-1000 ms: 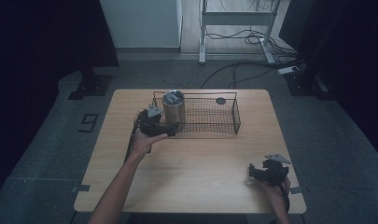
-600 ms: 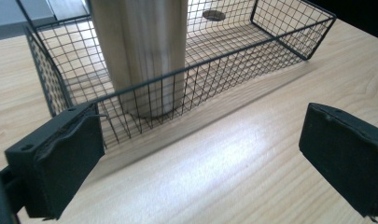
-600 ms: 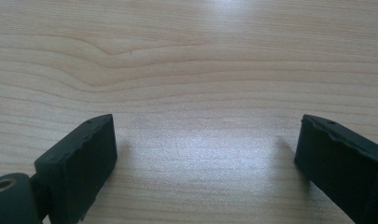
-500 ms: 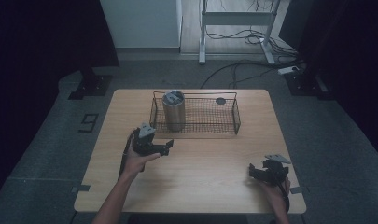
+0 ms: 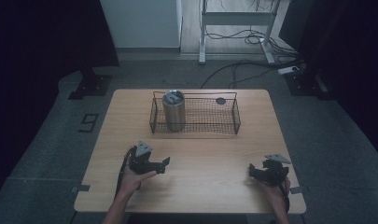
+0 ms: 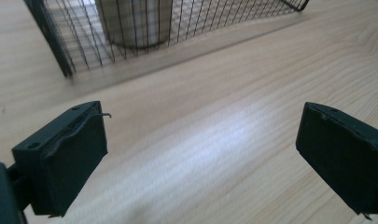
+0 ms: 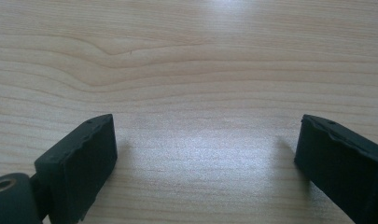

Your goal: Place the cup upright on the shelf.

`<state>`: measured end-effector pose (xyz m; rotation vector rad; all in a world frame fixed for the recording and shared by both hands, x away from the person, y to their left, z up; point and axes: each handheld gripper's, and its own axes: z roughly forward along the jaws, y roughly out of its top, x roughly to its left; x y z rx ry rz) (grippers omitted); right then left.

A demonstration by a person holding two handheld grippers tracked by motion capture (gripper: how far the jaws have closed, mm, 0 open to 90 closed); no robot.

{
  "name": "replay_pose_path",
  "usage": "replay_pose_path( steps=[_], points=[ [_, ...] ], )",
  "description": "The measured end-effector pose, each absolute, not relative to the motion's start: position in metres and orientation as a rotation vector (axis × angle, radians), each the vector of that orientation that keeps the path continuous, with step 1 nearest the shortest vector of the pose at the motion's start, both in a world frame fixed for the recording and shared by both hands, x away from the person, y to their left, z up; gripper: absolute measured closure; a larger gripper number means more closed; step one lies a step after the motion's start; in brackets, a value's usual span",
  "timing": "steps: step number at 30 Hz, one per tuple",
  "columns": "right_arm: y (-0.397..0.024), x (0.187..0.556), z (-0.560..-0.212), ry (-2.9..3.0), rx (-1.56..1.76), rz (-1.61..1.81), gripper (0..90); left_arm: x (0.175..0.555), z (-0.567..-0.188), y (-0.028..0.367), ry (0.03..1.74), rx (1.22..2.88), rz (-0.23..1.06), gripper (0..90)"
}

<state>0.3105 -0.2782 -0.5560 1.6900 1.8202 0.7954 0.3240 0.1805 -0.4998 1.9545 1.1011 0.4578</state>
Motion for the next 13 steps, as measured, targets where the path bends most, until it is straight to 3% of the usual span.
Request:
replay_pose_path(
  steps=[13],
  points=[
    [-0.278,0.310,-0.556,1.820,1.687,0.794,5.8,0.320,-0.514,0.184,1.136,1.970,0.484,5.8]
  ],
)
